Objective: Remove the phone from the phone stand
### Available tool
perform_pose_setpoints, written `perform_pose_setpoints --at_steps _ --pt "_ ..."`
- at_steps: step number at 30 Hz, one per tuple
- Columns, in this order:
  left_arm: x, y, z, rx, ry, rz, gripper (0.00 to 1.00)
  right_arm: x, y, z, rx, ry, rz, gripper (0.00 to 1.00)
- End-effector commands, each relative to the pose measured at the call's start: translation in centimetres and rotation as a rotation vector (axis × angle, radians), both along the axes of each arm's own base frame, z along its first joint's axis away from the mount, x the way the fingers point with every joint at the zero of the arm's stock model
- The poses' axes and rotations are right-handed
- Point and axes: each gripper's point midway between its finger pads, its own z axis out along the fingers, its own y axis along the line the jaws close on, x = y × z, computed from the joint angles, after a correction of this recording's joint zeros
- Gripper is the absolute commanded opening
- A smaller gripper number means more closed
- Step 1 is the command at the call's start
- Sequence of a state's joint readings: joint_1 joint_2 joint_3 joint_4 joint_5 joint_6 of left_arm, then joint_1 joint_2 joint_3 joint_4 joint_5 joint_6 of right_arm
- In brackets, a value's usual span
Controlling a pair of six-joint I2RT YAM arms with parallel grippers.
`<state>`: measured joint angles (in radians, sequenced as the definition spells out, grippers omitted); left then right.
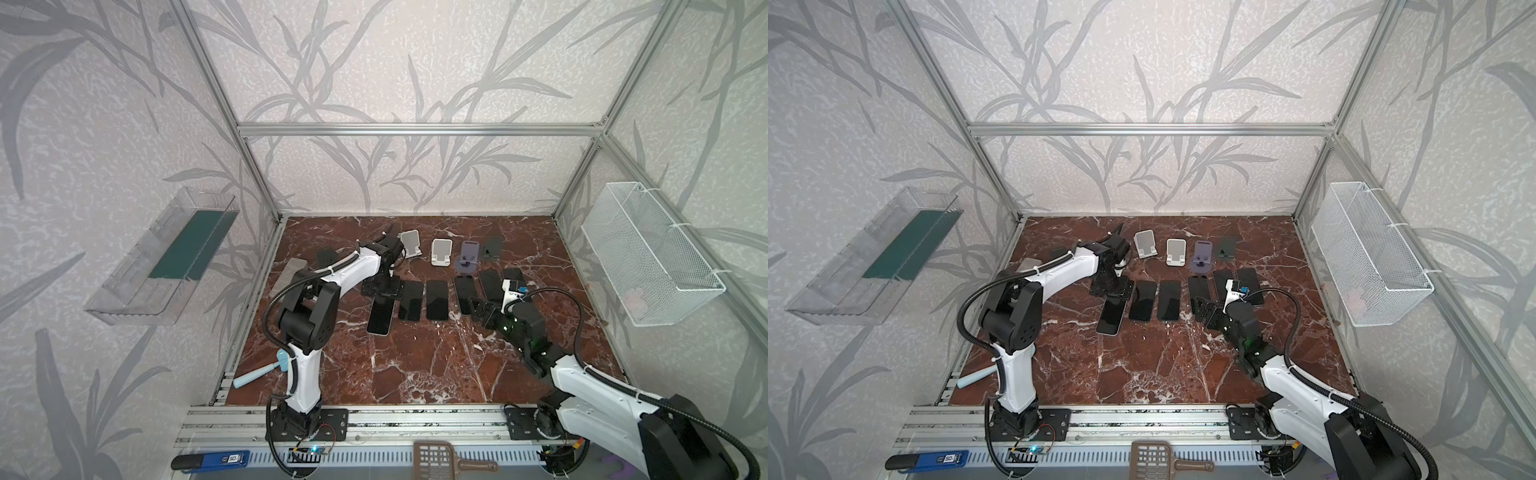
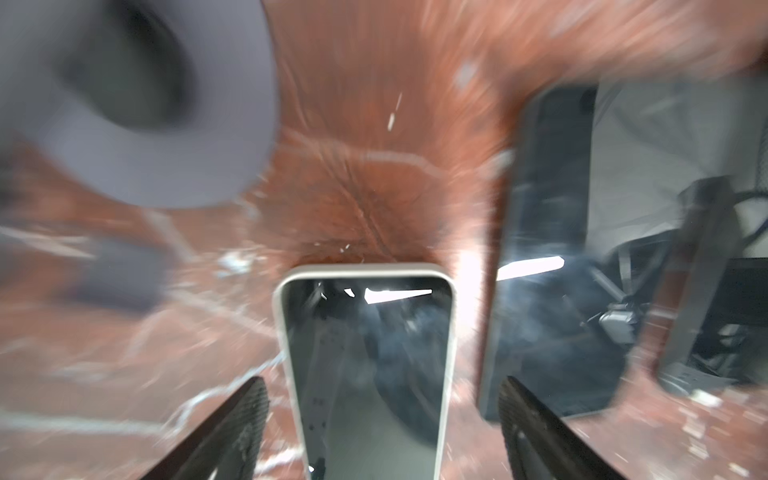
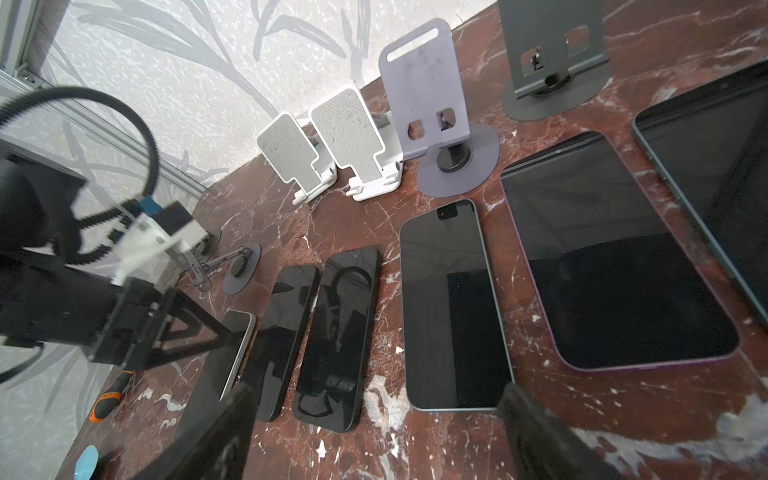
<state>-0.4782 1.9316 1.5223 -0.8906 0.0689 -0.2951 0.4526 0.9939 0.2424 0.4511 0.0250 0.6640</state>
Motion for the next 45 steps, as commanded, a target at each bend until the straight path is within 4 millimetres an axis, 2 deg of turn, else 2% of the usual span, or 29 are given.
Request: perform_pose_setpoints --at_steps 1,5,6,8,12,15,17,19,21,24,26,29,32,33,34,35,37,39,41,43,45 --pt "0.8 0.5 9.1 -0.036 -0.216 -0.028 0.87 0.2 0.2 1.4 0.007 -0.044 0.002 0.92" --pt "-0.1 1.1 16.0 -0.144 -0.496 -0.021 0.87 0.2 0.2 1.5 0.008 -0.046 0.005 0.92" --pt "-0.6 1.6 17.2 -0.167 -0.572 -0.008 0.96 0.2 0.2 1.6 0.009 -0.049 0.003 0.92" --pt "-1.8 3.4 19.7 -0.214 -0.772 0.071 0.99 0.2 0.0 1.8 -0.001 -0.055 -0.005 0.92" --pt "-5.3 7.1 21.5 -0.324 -1.041 0.256 0.99 0.1 -1.3 2.9 -0.102 -0.078 -0.041 0.99" --pt "-7.2 9.0 21.3 -0.275 -1.220 0.195 0.99 0.3 -2.8 3.9 -0.114 -0.143 -0.124 0.99" --pt "-8.0 12.0 21.0 -0.165 -1.259 0.297 0.99 0.7 -2.6 6.0 -0.078 -0.258 -0.131 0.99" --pt "-8.5 14.4 21.8 -0.094 -1.338 0.400 0.99 1.2 -1.7 9.2 -0.093 -0.397 -0.087 0.99" --pt "-8.5 15.6 22.9 -0.026 -1.477 0.432 0.99 1.8 -1.0 11.4 -0.149 -0.483 -0.059 0.99" --pt "-8.0 17.4 22.0 0.168 -1.567 0.482 0.99 2.3 -0.9 15.1 -0.214 -0.640 -0.073 0.99" --pt "-6.8 18.1 19.5 0.232 -1.540 0.499 0.99 2.1 -1.0 16.6 -0.269 -0.738 -0.085 0.99" --pt "-4.8 18.9 14.6 0.180 -1.486 0.500 0.99 1.9 -1.4 16.6 -0.347 -0.792 -0.103 0.99" --pt "-4.2 20.4 10.6 0.249 -1.412 0.514 0.99 1.3 -2.5 15.8 -0.469 -0.805 -0.131 0.99" --pt "-3.9 20.9 9.9 0.264 -1.405 0.524 0.99 1.3 -3.0 15.5 -0.493 -0.791 -0.151 0.99" --pt "-3.9 21.7 10.3 0.297 -1.433 0.553 0.99 1.3 -3.5 15.0 -0.538 -0.771 -0.162 0.99" --pt "-3.8 21.7 10.8 0.313 -1.462 0.544 0.99 1.4 -3.8 14.3 -0.582 -0.748 -0.163 0.99" --pt "-2.8 21.8 10.7 0.391 -1.439 0.466 0.99 1.4 -4.1 13.4 -0.631 -0.725 -0.162 0.99" --pt "-2.5 22.4 10.6 0.404 -1.435 0.495 0.99 1.4 -4.6 12.9 -0.665 -0.723 -0.172 0.99" --pt "-2.0 21.3 10.4 0.373 -1.426 0.417 0.99 1.6 -5.3 12.2 -0.694 -0.702 -0.196 0.99" --pt "-2.0 21.4 9.9 0.343 -1.397 0.441 0.99 1.8 -6.1 11.5 -0.708 -0.680 -0.215 0.99" --pt "-2.1 21.6 7.8 0.308 -1.320 0.449 0.99 1.9 -6.8 10.9 -0.706 -0.657 -0.232 0.99"
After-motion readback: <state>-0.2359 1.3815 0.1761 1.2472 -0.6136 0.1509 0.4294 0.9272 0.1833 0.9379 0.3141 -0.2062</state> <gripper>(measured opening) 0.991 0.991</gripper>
